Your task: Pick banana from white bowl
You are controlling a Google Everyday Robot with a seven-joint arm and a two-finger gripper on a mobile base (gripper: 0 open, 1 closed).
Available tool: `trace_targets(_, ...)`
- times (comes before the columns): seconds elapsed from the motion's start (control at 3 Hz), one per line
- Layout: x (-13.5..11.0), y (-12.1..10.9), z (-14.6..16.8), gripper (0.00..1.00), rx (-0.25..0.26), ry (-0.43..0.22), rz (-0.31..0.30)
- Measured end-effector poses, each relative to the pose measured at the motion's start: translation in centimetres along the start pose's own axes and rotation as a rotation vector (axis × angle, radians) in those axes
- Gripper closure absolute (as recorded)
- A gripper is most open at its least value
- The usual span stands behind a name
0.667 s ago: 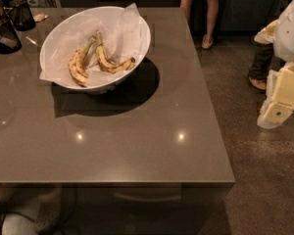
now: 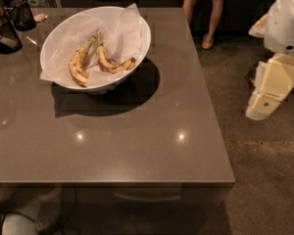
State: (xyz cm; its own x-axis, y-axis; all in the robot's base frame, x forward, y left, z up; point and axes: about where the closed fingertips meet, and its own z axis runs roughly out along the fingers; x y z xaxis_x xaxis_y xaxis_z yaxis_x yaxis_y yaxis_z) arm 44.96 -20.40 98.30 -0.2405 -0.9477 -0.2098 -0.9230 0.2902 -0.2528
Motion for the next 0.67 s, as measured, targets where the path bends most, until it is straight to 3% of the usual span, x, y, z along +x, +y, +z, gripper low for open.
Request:
trace_targets(0.33,-3.2,-1.4,0.6,0.0,-0.006,0.025,-0.008)
trace_targets(0.67,-6.5,-2.8,2.5,0.0,-0.025,0.093,-0.056)
